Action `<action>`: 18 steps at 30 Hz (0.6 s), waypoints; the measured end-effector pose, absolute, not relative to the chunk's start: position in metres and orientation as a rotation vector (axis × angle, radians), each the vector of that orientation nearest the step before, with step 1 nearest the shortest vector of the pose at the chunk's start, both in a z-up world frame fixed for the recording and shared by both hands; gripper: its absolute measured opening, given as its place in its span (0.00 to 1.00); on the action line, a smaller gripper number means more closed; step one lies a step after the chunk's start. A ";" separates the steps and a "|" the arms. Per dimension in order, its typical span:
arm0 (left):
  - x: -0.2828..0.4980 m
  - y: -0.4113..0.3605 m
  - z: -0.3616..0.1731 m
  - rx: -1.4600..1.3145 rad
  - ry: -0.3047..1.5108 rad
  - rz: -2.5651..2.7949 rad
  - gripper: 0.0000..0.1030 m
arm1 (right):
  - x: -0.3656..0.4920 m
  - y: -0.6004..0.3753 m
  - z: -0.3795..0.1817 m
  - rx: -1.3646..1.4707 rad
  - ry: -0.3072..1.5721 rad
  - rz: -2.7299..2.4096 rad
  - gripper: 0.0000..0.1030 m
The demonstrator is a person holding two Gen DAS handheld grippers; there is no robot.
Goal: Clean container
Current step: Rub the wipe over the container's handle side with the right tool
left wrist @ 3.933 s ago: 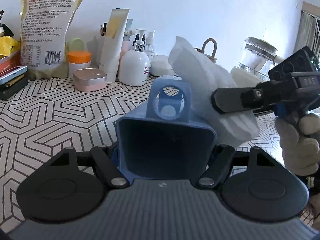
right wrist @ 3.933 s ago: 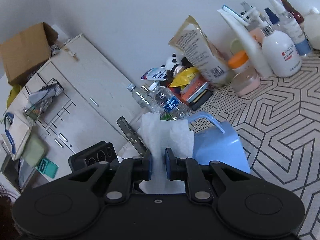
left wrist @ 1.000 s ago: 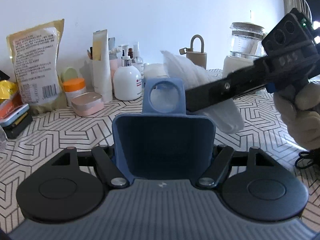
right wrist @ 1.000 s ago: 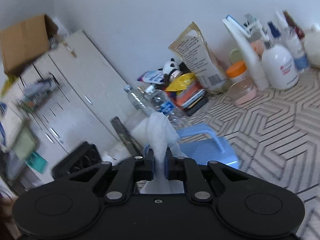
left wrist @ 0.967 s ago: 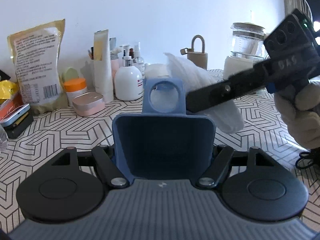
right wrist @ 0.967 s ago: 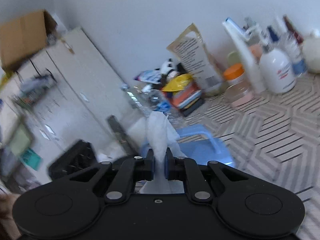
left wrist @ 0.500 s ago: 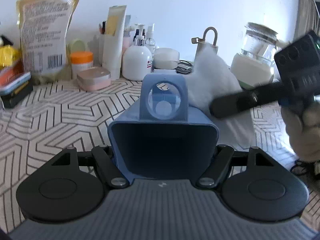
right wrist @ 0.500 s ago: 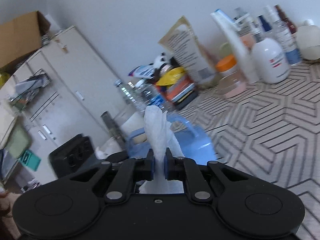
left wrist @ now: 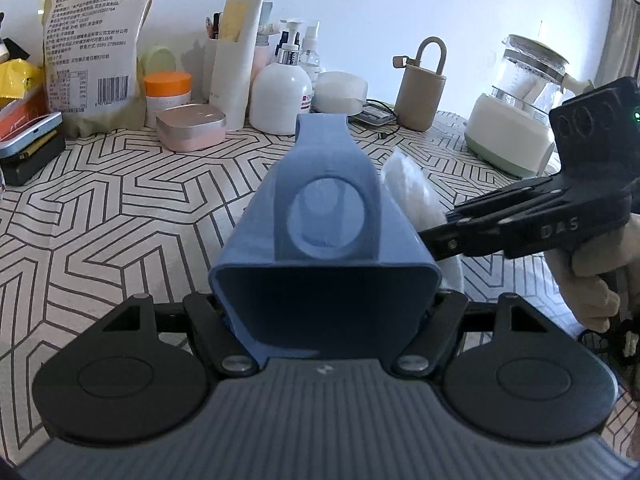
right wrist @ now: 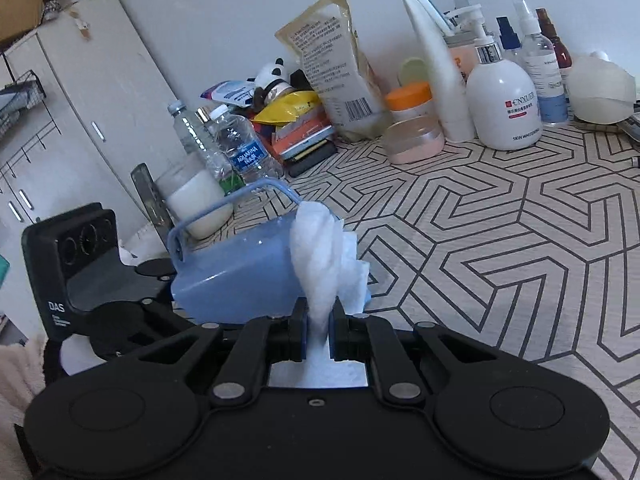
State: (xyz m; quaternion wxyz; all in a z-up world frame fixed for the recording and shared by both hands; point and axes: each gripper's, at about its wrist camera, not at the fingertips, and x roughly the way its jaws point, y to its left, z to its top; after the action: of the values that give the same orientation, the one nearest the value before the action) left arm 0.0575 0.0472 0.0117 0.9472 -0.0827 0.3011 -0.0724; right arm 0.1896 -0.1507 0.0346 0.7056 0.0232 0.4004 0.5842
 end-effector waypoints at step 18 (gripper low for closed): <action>0.061 0.039 0.012 -0.090 0.633 -0.124 0.71 | 0.172 -0.139 0.045 -0.112 0.811 1.243 0.12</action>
State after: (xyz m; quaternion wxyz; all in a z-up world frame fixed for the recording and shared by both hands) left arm 0.0606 0.0386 0.0117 0.9474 -0.0441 0.3112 -0.0609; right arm 0.1724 -0.1386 0.0454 0.7358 -0.0511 0.3690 0.5655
